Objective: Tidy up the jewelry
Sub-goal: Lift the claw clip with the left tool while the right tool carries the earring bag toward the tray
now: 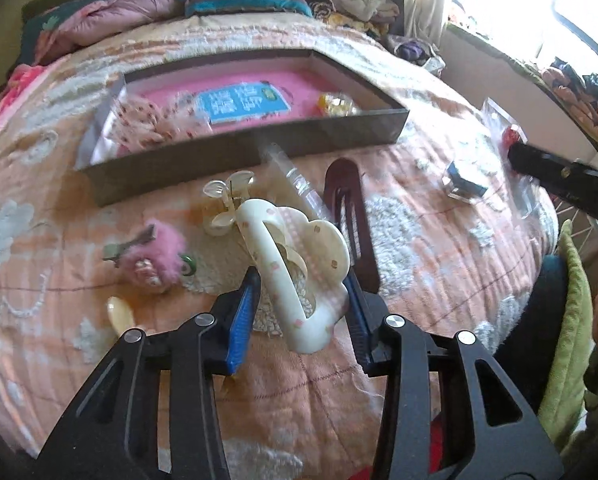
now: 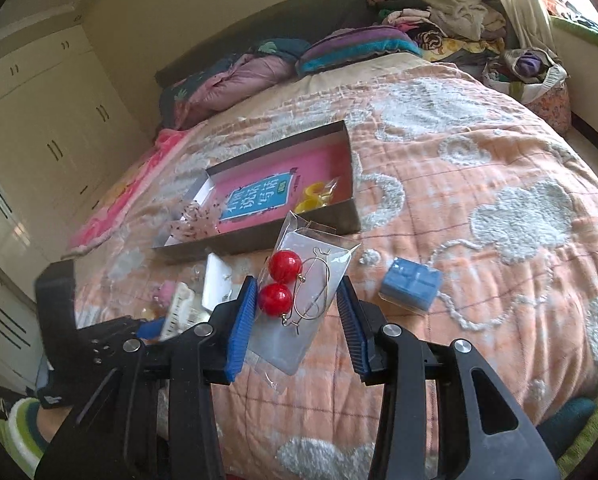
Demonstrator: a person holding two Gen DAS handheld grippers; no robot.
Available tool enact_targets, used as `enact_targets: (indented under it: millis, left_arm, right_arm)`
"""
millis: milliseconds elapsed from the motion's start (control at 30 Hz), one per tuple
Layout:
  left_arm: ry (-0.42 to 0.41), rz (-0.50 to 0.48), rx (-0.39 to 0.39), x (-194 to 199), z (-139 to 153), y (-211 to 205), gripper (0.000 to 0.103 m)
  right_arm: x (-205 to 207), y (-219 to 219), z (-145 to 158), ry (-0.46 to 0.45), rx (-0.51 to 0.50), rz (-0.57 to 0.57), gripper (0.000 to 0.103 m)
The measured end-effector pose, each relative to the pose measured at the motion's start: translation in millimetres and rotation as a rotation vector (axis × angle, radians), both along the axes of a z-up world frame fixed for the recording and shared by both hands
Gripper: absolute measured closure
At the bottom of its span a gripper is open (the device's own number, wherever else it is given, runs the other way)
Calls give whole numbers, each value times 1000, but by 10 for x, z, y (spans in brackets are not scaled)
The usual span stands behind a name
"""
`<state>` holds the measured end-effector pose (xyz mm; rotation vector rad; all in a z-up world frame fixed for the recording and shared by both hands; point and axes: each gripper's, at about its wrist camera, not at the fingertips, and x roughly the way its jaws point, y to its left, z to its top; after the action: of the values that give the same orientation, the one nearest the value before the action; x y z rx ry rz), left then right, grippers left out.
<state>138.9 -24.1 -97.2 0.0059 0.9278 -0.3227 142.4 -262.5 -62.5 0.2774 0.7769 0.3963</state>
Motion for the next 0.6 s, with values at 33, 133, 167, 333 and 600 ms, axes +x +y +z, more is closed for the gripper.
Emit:
enact_targets:
  millis: [33,133,167,333,600]
  left_arm:
    - [-10,1,-7,-24,49,11,70]
    - [-27,7,-26,-77,168,49,70]
    - [-38,10,-34,-106,231,66,70]
    - [-94,36,-34,-169,481,138,70]
    - [-158,92,-53,-165,783,256,70]
  right_arm:
    - [-20,-20,14,-2,6,-2,63]
    - [-85,-45,80,-21,14,-2,63]
    - [-111,-50,113,-31,15,-2,63]
    - [-228,-49,284,-81,11,6,63]
    - [-370,-15,534,-163,-10,20,63]
